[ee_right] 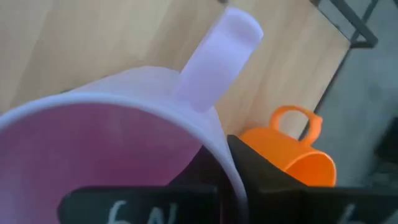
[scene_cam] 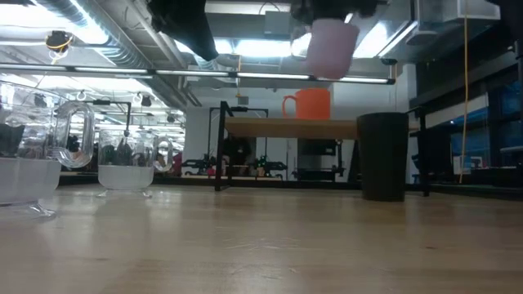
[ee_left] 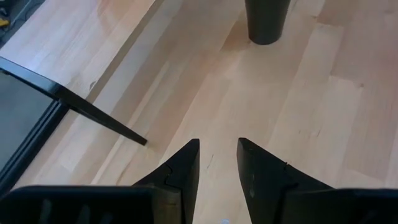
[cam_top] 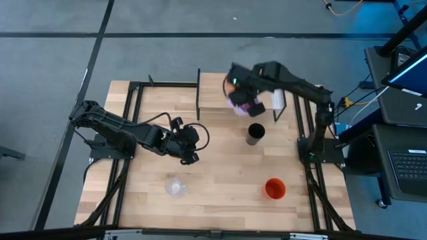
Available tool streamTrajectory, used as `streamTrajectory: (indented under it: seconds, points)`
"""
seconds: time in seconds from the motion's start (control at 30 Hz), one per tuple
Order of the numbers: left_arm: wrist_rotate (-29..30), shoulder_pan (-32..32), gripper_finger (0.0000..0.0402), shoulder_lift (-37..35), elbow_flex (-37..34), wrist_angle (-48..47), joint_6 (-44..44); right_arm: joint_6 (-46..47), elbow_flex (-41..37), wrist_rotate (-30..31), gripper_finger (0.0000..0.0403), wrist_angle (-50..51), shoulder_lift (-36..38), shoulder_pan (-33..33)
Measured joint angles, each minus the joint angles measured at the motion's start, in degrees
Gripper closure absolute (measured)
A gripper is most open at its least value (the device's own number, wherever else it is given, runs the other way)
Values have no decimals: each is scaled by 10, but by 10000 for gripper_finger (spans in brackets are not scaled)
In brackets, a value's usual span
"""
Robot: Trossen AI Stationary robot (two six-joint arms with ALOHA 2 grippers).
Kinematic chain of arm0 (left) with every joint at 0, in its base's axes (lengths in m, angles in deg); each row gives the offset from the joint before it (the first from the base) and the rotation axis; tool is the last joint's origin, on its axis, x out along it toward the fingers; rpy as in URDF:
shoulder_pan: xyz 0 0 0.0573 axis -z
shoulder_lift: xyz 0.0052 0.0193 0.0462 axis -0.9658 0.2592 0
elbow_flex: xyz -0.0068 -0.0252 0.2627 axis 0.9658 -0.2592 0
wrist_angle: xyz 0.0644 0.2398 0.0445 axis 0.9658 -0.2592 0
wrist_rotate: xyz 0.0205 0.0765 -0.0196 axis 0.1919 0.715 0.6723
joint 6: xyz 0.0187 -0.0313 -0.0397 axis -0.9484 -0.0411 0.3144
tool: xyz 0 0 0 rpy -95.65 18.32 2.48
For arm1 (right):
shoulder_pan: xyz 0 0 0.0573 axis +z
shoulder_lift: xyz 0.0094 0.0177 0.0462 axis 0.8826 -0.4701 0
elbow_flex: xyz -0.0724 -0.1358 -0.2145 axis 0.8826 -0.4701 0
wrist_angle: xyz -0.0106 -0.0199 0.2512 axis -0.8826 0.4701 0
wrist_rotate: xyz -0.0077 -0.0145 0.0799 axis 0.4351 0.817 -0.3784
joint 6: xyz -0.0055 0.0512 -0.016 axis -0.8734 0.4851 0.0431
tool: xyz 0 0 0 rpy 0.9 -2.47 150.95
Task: Stack small to large cups/mugs on shelf
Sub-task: Put the purple mug on the shelf
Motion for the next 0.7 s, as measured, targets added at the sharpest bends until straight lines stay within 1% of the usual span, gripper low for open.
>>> streamTrajectory:
  seconds: [0.13, 0.23, 0.33, 0.43, 0.7]
  points:
    - [0, 0, 300, 0, 0, 2, 11, -20, 0, -62, 391, -3, 1, -58]
    - [0, 0, 300, 0, 0, 2, 13, -25, -1, -78, 391, -7, -5, -87]
    - [0, 0, 300, 0, 0, 2, 13, -52, -1, -85, 391, -18, -9, -102]
    - [0, 0, 300, 0, 0, 2, 8, -77, -1, -106, 391, -39, -19, -109]
    - [4, 0, 300, 0, 0, 2, -3, -122, -1, -104, 391, -48, -66, -109]
